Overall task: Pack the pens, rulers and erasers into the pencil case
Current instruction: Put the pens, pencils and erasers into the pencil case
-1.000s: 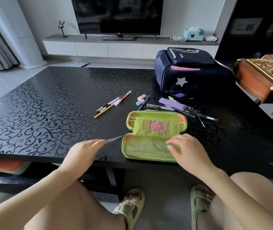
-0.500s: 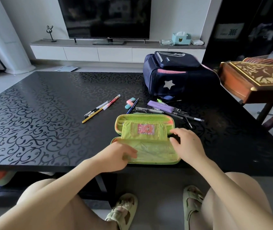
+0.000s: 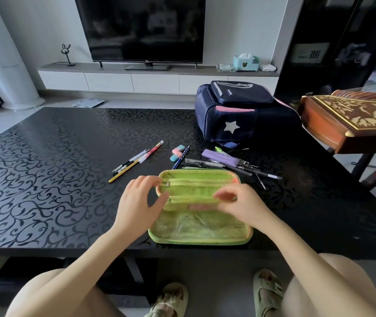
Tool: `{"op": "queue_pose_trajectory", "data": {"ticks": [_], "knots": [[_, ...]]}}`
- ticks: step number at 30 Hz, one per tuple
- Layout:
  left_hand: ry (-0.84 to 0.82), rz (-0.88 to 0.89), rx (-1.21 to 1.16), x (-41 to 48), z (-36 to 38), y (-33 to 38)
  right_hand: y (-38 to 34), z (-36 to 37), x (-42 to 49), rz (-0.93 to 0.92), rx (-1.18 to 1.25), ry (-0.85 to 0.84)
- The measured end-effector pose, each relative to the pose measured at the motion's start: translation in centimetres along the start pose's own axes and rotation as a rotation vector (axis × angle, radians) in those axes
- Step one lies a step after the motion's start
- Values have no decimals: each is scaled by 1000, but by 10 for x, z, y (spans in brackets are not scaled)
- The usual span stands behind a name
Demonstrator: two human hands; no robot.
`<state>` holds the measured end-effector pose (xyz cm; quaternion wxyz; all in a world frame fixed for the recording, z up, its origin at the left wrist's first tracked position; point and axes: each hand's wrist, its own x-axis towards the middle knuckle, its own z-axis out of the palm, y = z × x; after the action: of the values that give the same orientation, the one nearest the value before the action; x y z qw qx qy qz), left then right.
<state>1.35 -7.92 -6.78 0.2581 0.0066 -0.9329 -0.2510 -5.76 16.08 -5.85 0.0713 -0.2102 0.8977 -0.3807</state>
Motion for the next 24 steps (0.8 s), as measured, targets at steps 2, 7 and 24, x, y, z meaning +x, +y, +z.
{"op": "queue_pose_trajectory", "data": {"ticks": [2, 7, 24], "knots": [[-42, -35, -62, 7, 1, 2, -3, -4, -19, -17, -152, -354], [-164, -23, -12, 22, 15, 1, -5, -3, -30, -29, -313, -456], [-93, -74, -38, 53, 63, -29, 17, 21, 171, 49, -509, 119]]}}
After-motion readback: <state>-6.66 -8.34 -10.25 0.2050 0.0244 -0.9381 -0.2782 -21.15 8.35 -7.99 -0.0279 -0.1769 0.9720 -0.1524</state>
